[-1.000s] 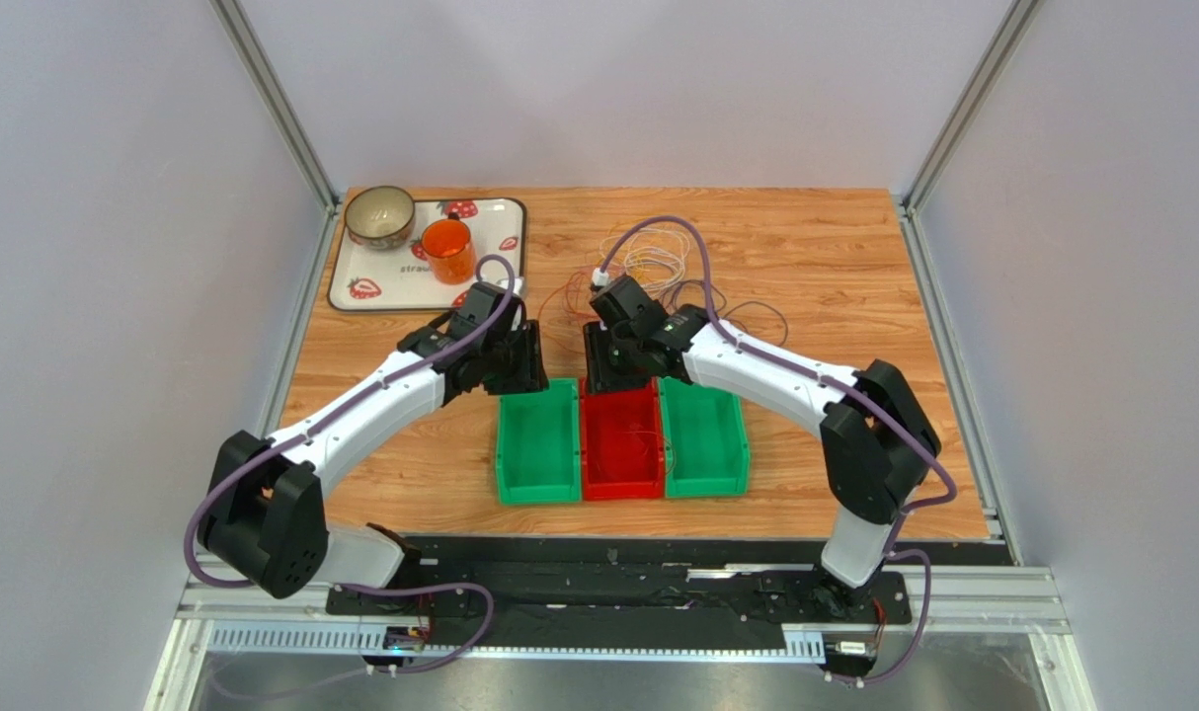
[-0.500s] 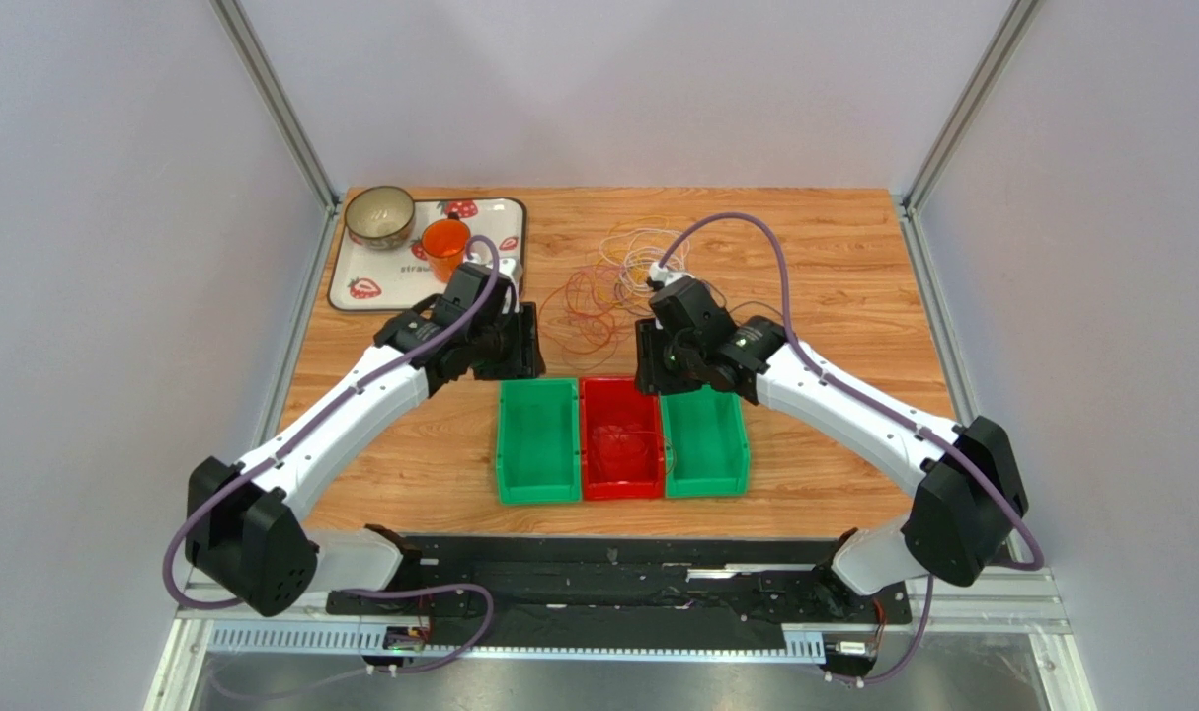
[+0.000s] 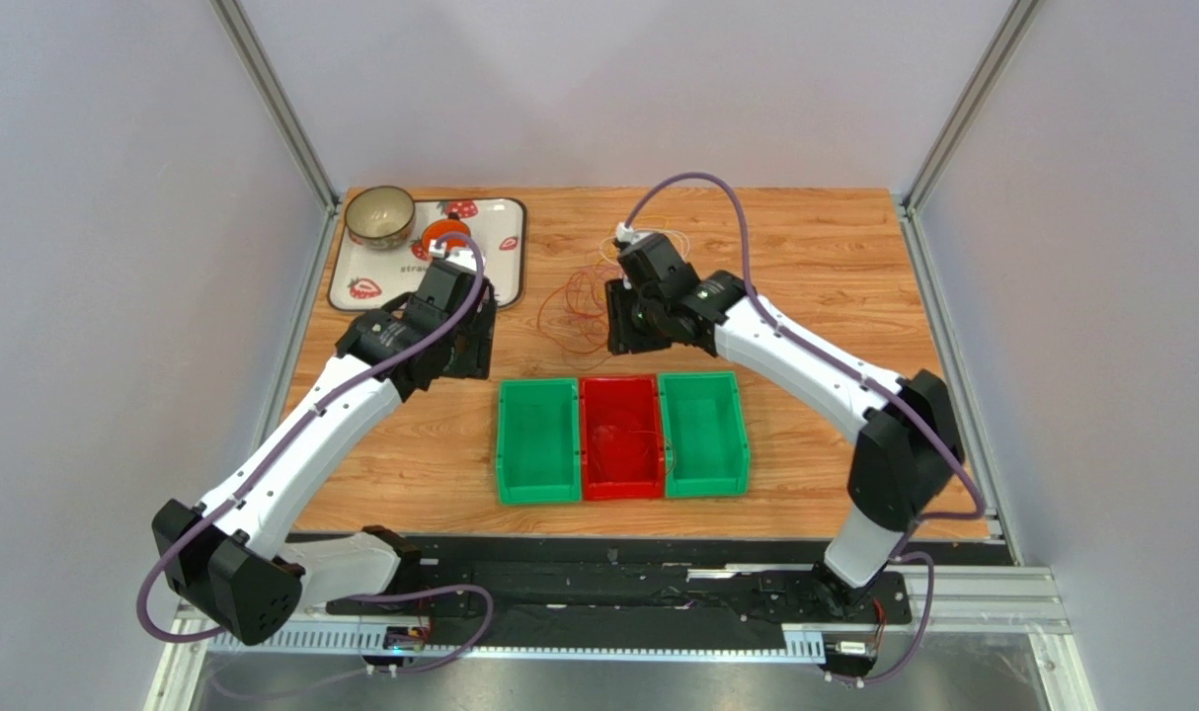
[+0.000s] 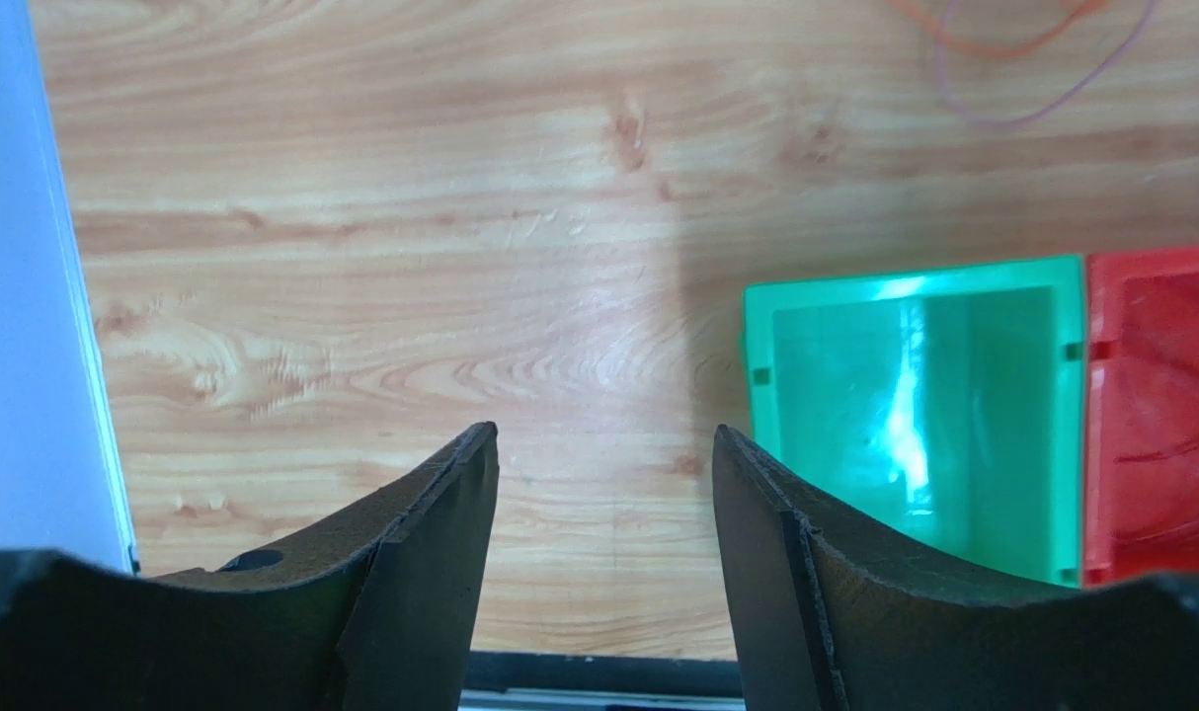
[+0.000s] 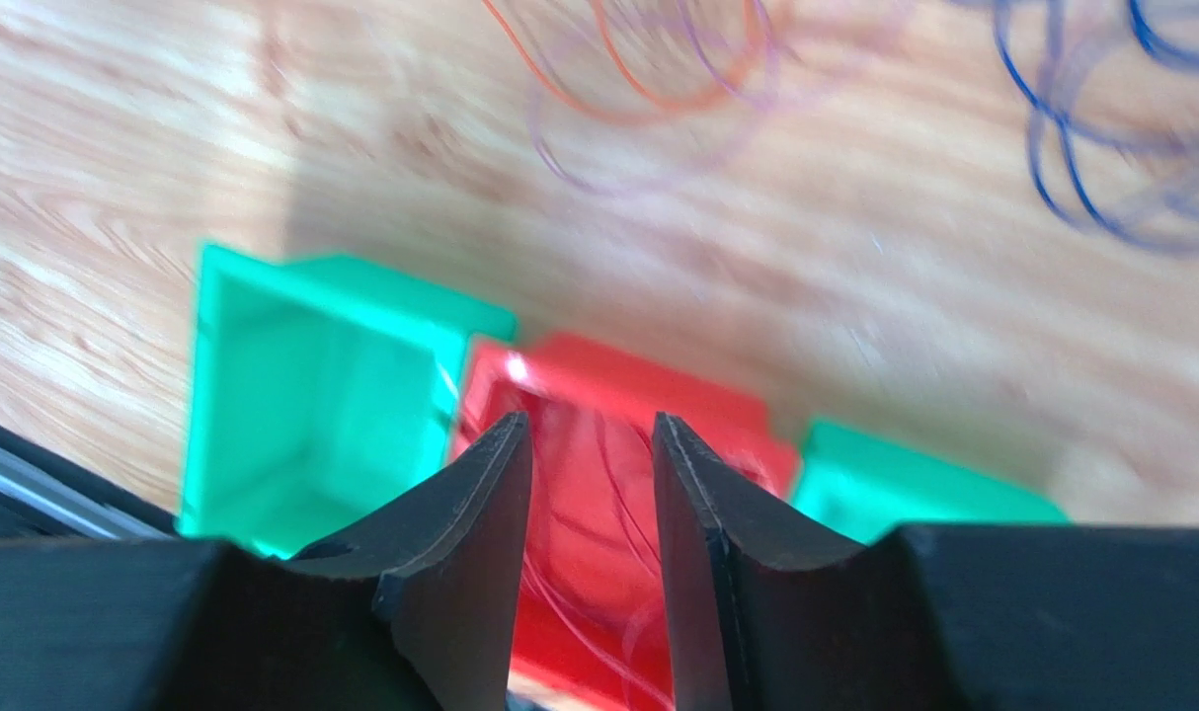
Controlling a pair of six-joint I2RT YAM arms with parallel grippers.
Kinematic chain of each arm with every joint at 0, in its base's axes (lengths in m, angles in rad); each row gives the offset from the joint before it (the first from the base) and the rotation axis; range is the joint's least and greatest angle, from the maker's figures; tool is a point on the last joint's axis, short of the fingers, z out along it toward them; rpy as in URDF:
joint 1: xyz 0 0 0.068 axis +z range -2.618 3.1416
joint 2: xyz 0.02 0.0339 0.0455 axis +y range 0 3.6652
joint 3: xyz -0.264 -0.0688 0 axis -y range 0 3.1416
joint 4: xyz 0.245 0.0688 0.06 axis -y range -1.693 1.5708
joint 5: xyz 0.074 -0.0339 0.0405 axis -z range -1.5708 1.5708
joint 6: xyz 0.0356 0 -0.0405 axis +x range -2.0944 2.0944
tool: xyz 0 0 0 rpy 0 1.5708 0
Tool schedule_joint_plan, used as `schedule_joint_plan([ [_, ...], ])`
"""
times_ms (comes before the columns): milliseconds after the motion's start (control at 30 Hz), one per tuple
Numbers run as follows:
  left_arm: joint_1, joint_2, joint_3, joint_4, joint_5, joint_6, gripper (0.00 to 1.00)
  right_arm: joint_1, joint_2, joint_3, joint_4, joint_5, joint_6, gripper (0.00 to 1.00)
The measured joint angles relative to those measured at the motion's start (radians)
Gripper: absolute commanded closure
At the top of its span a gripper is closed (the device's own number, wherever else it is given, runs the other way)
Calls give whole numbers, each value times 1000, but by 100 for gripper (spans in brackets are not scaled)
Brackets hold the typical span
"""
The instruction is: Untangle the cables
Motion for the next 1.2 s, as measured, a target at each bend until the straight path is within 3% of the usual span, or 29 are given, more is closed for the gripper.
schedule_joint_plan([
  [100,0,-15,-60,-3,-17,4,38,-5,126,134,12,-13,-4,61],
  [467,35,31,-62,-1,-24,11,39,-56,531,481,28,-82,-2,60],
  [1000,59,22,-62,13,29,15,40,-112,688,642,66,-113,18,58],
  [1067,61,22,-62,13,30,15,40,-111,707,651,69,-123,23,61],
  [1167,61,24,-62,13,31,17,40,-111,727,661,73,-132,29,94],
  [1200,61,24,-62,13,32,18,40,-111,732,662,73,-135,33,100],
])
